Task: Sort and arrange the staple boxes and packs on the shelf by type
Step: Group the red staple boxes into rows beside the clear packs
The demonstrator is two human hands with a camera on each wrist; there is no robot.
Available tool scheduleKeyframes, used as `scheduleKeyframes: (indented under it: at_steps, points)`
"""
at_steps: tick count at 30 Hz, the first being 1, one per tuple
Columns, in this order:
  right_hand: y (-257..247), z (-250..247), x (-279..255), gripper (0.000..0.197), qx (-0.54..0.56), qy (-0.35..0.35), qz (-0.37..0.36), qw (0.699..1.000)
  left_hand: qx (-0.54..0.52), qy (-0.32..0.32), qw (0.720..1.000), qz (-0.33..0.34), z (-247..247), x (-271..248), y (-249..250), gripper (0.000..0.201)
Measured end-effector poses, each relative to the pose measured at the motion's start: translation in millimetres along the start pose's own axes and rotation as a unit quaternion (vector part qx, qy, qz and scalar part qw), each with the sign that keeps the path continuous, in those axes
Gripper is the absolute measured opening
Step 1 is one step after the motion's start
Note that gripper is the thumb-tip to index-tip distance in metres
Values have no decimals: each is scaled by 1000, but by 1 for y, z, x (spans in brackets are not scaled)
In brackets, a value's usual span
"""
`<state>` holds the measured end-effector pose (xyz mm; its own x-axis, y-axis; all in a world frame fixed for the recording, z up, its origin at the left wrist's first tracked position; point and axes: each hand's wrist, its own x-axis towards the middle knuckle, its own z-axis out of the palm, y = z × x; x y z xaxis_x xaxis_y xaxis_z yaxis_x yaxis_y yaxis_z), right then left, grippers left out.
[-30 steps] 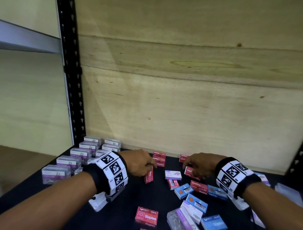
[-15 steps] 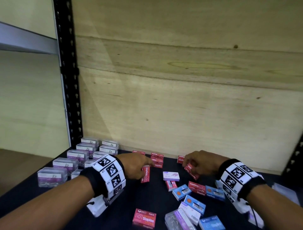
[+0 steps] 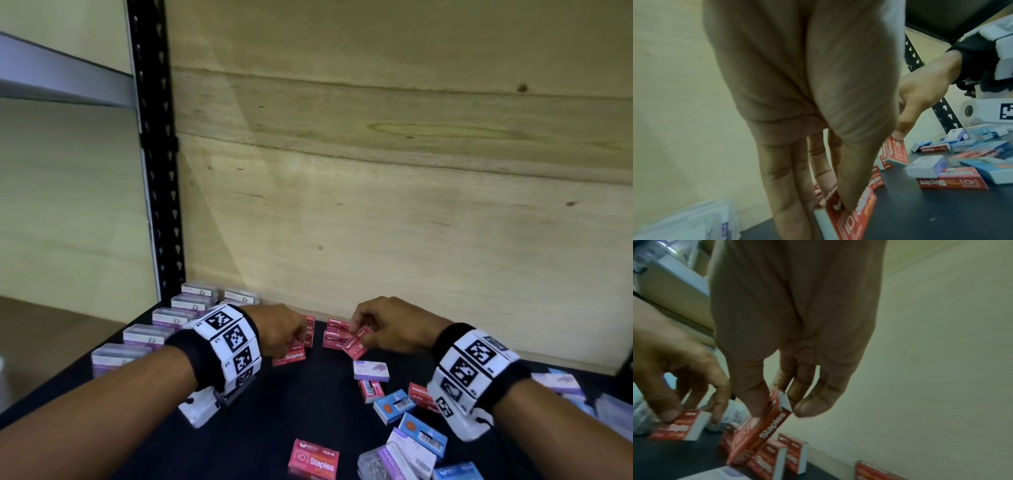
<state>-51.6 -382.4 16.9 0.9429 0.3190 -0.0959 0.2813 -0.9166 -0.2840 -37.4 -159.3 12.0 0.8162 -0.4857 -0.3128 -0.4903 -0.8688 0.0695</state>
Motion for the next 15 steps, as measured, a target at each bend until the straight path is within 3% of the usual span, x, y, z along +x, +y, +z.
scheduleKeyframes:
  at_steps: [6, 15]
  points:
    - [-23, 13, 16, 28, -46, -19, -17, 999, 34, 9, 999, -18, -2, 6, 3, 32]
    - [-26, 22, 31, 21, -63, -48, 30, 996, 19, -1, 1000, -25, -3, 15, -3, 30]
